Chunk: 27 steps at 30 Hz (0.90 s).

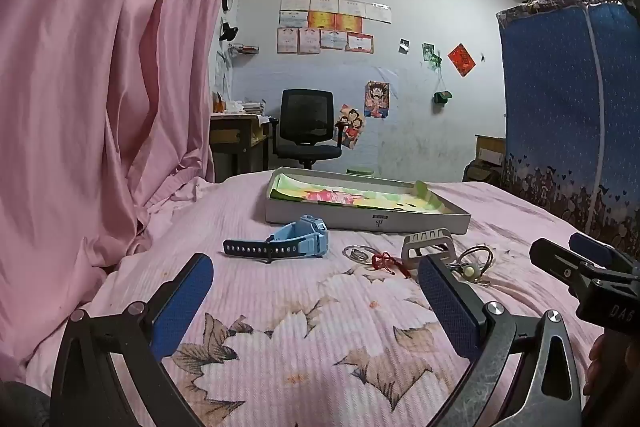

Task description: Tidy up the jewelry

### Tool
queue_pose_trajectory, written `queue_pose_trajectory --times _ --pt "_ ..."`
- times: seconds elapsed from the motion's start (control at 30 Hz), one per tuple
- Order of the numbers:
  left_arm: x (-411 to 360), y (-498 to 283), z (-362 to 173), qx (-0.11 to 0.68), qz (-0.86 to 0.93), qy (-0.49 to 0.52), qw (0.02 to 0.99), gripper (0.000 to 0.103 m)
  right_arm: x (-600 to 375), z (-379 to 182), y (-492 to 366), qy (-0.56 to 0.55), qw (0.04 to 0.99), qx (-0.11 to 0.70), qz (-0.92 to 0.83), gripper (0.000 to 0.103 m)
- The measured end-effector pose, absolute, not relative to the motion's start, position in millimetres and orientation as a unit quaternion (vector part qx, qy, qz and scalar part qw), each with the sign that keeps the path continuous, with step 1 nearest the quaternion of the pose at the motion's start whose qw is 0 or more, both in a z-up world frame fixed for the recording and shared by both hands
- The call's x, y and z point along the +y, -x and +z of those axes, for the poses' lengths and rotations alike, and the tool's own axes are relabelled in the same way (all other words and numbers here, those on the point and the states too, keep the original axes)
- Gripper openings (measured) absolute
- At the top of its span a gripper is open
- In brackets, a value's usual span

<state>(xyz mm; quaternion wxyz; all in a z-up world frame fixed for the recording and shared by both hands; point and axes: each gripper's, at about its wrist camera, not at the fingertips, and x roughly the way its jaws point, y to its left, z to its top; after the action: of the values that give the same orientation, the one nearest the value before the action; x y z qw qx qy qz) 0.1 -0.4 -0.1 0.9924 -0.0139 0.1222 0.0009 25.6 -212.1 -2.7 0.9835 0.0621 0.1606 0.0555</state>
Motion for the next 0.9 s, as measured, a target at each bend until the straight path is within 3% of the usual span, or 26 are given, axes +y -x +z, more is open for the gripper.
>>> queue_pose_trajectory --times 0.9 --pt "-0.8 -0.6 -0.5 0.121 0.001 0.016 0.992 0.103 -213.2 -2.6 -25.0 -0.069 0.983 0.158 0.058 0.102"
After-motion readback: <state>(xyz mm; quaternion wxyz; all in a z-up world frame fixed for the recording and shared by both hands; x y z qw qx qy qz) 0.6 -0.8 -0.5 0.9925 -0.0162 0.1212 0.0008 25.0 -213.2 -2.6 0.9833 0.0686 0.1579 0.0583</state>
